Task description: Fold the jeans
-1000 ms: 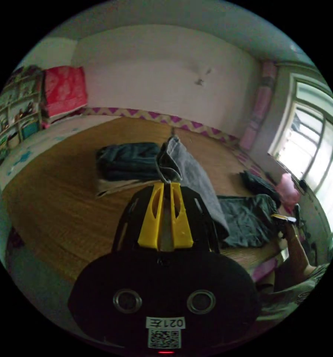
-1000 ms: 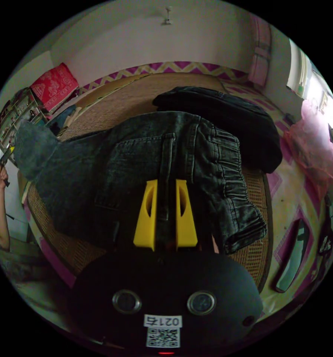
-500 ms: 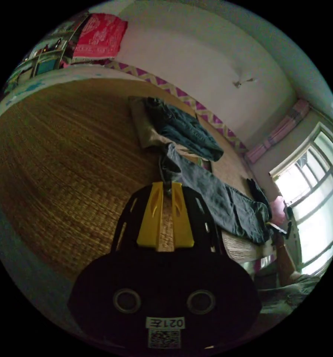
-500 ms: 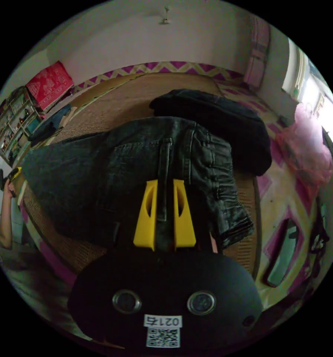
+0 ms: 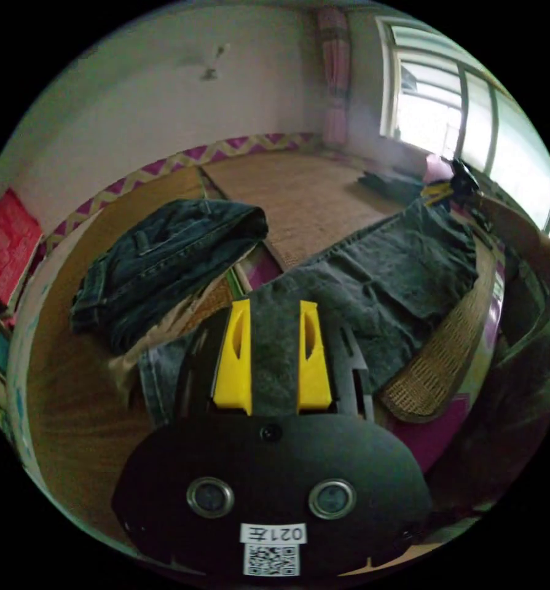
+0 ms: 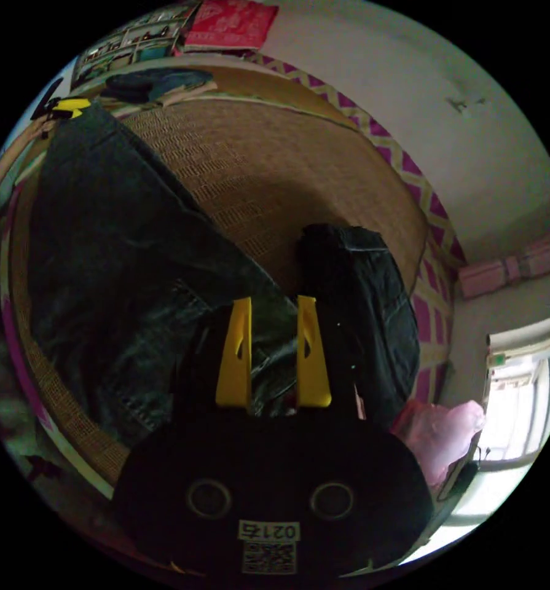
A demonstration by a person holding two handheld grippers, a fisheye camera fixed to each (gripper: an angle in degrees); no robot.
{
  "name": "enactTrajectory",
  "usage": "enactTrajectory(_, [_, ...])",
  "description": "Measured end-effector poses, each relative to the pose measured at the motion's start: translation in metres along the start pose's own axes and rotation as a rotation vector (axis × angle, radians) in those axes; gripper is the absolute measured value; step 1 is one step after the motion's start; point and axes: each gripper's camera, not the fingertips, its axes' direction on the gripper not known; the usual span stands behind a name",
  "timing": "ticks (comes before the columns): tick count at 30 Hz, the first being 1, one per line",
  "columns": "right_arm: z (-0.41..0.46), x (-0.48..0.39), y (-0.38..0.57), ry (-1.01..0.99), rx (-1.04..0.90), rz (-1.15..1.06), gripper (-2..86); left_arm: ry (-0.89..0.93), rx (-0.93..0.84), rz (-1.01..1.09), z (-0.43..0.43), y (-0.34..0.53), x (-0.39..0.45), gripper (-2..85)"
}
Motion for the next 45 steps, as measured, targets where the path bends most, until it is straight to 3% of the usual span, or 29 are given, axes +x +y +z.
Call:
enactTrajectory(3, [0.013, 0.004, -0.018, -0.085, -0.055, -0.065, 10.9, 0.069, -0.081, 0.082, 0.020, -0.020, 0.003, 12.1])
enactTrajectory(6, [0.013, 0.002, -0.026, -0.184, -0.078, -0.122, 3.8, 0.092, -0.147, 0.140, 0.027, -0.031, 0.006, 12.1])
enactTrajectory(12, [-0.041, -0.013, -0.009, -0.195, 0.056, -0.133, -0.4, 0.097, -0.220, 0.209, 0.025, -0.035, 0.014, 11.4])
enactTrajectory(16, [-0.082, -0.017, 0.010, -0.246, 0.135, -0.104, -0.7, 0.062, -0.185, 0.186, 0.010, -0.038, 0.013, 9.7])
enactTrajectory(20, [-0.119, -0.028, 0.022, -0.245, 0.174, -0.080, -0.8, 0.065, -0.242, 0.219, 0.000, -0.031, 0.019, 0.3])
enactTrajectory(24, [-0.153, -0.040, 0.030, -0.223, 0.189, -0.075, -0.8, 0.033, -0.117, 0.236, -0.046, -0.019, 0.027, -0.7])
enactTrajectory(32, [-0.306, -0.068, 0.132, -0.293, 0.404, -0.042, -0.8, 0.110, 0.300, 0.299, -0.257, 0.075, 0.079, -1.0])
enactTrajectory(38, [-0.373, -0.155, 0.209, -0.314, 0.375, -0.085, -0.8, 0.114, 0.268, 0.275, -0.334, 0.175, 0.139, -1.0])
enactTrajectory(45, [-0.351, -0.228, 0.255, -0.408, 0.263, 0.001, -0.6, 0.204, 0.215, 0.017, -0.321, 0.279, 0.151, -0.9])
